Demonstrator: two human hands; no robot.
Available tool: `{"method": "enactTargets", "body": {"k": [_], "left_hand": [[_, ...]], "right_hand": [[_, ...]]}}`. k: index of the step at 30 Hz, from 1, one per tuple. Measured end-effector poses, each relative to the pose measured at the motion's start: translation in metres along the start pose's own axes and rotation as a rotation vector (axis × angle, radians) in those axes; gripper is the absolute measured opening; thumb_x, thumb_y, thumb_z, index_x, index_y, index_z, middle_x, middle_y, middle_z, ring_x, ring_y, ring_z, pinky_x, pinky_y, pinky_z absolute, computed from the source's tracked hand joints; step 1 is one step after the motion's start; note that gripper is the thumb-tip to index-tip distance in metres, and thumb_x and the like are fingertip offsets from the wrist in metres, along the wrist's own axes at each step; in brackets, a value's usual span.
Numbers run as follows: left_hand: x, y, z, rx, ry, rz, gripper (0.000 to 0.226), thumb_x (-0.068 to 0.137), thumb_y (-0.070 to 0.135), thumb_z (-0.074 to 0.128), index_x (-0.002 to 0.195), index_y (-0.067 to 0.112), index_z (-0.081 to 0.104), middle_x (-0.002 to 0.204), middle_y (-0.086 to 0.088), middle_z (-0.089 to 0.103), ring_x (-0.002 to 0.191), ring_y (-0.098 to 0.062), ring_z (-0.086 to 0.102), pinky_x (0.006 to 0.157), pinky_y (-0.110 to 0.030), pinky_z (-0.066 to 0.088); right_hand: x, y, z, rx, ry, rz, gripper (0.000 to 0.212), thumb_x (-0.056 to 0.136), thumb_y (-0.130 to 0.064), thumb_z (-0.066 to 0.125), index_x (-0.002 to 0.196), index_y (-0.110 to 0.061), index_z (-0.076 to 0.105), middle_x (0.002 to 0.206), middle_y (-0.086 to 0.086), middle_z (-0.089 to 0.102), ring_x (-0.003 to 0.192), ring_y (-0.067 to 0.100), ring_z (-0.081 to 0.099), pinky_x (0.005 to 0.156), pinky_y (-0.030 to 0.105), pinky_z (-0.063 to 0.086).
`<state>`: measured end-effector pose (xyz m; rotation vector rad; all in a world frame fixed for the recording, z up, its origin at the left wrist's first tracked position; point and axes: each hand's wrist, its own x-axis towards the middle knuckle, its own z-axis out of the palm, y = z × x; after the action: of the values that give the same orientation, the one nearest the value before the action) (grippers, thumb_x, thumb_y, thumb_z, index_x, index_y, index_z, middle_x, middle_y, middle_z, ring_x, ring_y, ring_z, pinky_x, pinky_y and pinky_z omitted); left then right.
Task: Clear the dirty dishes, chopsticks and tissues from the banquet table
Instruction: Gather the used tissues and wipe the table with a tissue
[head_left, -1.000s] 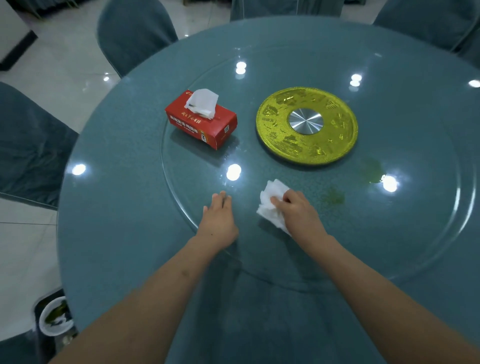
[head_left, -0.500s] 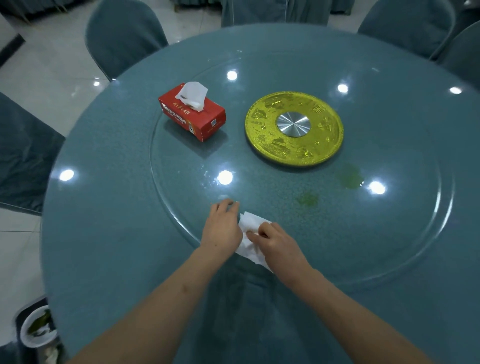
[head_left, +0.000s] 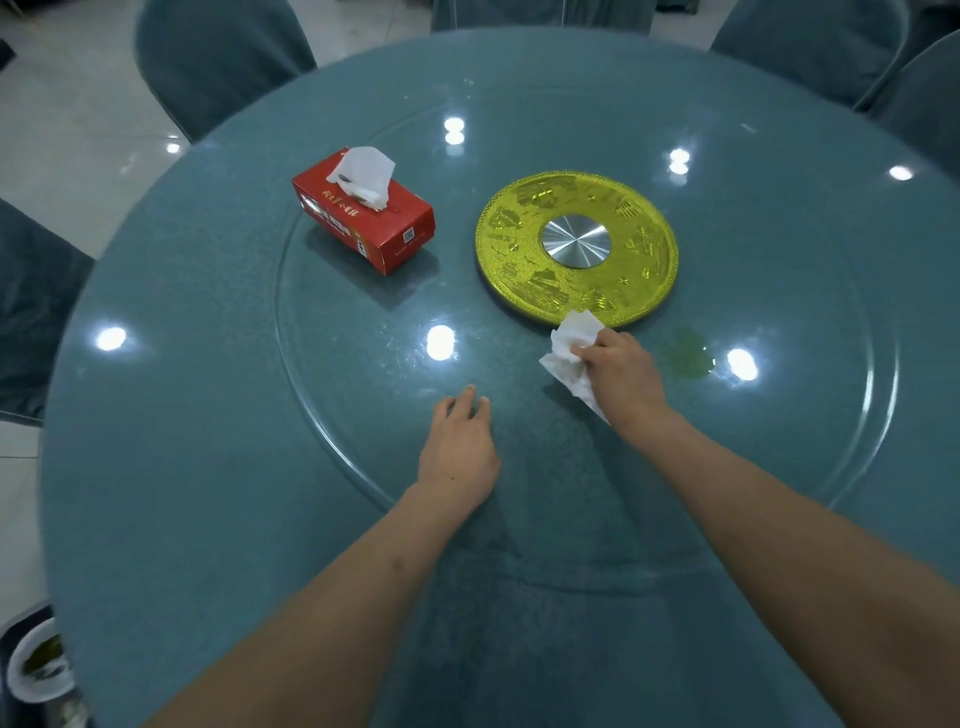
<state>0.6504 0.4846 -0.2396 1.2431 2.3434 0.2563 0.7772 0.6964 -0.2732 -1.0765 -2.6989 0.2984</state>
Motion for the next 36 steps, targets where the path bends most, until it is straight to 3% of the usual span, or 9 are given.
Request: {"method": "enactTargets", "body": {"k": [5, 9, 13, 17, 20, 23, 27, 31, 36], "left_hand": [[-0.002, -0.01, 0.003, 0.141, -0.056, -0.007, 0.078, 0.094, 0.009, 0.046, 0.162, 0.008, 0.007, 0.171, -0.006, -0.004, 0.154, -0.034, 0.007, 0.126, -0.042, 0.017], [0.005, -0.015, -0.01, 0.102, -0.101, -0.07, 0.075, 0.096, 0.009, 0.041, 0.163, 0.01, 0.007, 0.172, 0.0, -0.006, 0.157, -0.028, 0.001, 0.125, -0.043, 0.022], [0.015, -0.024, -0.02, 0.154, -0.131, -0.09, 0.077, 0.095, 0.01, 0.041, 0.163, 0.008, 0.004, 0.172, -0.003, -0.008, 0.158, -0.029, -0.004, 0.127, -0.044, 0.014], [0.026, -0.038, -0.032, 0.185, -0.137, -0.098, 0.076, 0.096, 0.009, 0.039, 0.163, 0.007, 0.005, 0.172, -0.004, -0.009, 0.158, -0.03, -0.006, 0.127, -0.046, 0.013], [0.028, -0.041, -0.043, 0.174, -0.121, -0.105, 0.071, 0.095, 0.007, 0.038, 0.161, 0.005, 0.013, 0.172, -0.008, -0.001, 0.156, -0.035, 0.004, 0.126, -0.044, 0.017], [0.021, -0.036, -0.044, 0.156, -0.034, -0.104, 0.053, 0.092, 0.003, 0.041, 0.145, 0.004, 0.041, 0.162, -0.012, 0.024, 0.141, -0.037, 0.026, 0.111, -0.039, 0.035], [0.009, -0.036, -0.037, 0.138, -0.013, -0.086, 0.051, 0.093, 0.002, 0.041, 0.143, 0.006, 0.042, 0.159, -0.011, 0.03, 0.136, -0.034, 0.032, 0.107, -0.036, 0.035], [0.015, -0.045, -0.04, 0.107, -0.016, -0.08, 0.057, 0.091, 0.003, 0.043, 0.148, 0.009, 0.041, 0.16, -0.007, 0.031, 0.135, -0.032, 0.033, 0.107, -0.035, 0.037], [0.014, -0.044, -0.038, 0.11, -0.043, -0.074, 0.065, 0.093, 0.006, 0.044, 0.156, 0.01, 0.03, 0.166, -0.008, 0.02, 0.138, -0.032, 0.029, 0.11, -0.029, 0.03]], "right_hand": [[0.0, -0.007, 0.012, 0.113, 0.014, 0.072, 0.014, 0.092, -0.014, 0.07, 0.099, -0.004, 0.078, 0.081, 0.005, 0.053, 0.081, 0.019, 0.042, 0.065, 0.028, 0.026], [-0.031, -0.022, 0.014, 0.155, 0.037, -0.076, 0.02, 0.083, -0.009, 0.08, 0.102, -0.005, 0.078, 0.079, 0.005, 0.054, 0.079, 0.028, 0.055, 0.062, 0.029, 0.043], [-0.07, -0.053, 0.016, 0.236, 0.033, -0.088, 0.013, 0.087, -0.011, 0.077, 0.098, -0.004, 0.076, 0.079, 0.0, 0.052, 0.08, 0.021, 0.05, 0.062, 0.027, 0.035], [-0.108, -0.083, 0.018, 0.254, -0.029, -0.176, 0.021, 0.082, -0.013, 0.082, 0.103, -0.011, 0.078, 0.083, -0.001, 0.055, 0.084, 0.022, 0.055, 0.056, 0.032, 0.047], [-0.126, -0.095, 0.013, 0.232, -0.098, -0.226, 0.032, 0.074, -0.012, 0.087, 0.104, -0.018, 0.077, 0.085, -0.003, 0.055, 0.083, 0.022, 0.056, 0.05, 0.031, 0.047], [-0.128, -0.099, 0.011, 0.191, -0.134, -0.264, 0.039, 0.067, -0.003, 0.086, 0.1, -0.02, 0.075, 0.084, -0.005, 0.054, 0.08, 0.02, 0.054, 0.048, 0.027, 0.041], [-0.116, -0.096, 0.01, 0.155, -0.129, -0.372, 0.034, 0.07, 0.0, 0.081, 0.1, -0.017, 0.075, 0.085, -0.003, 0.056, 0.078, 0.021, 0.053, 0.049, 0.027, 0.04], [-0.072, -0.07, 0.008, 0.091, -0.075, -0.228, 0.033, 0.07, -0.019, 0.092, 0.1, -0.018, 0.077, 0.086, 0.001, 0.059, 0.081, 0.026, 0.057, 0.05, 0.031, 0.046], [-0.003, -0.056, 0.011, 0.026, -0.044, -0.097, 0.033, 0.066, -0.002, 0.087, 0.097, -0.006, 0.078, 0.08, 0.012, 0.058, 0.076, 0.034, 0.06, 0.054, 0.033, 0.044]]}}
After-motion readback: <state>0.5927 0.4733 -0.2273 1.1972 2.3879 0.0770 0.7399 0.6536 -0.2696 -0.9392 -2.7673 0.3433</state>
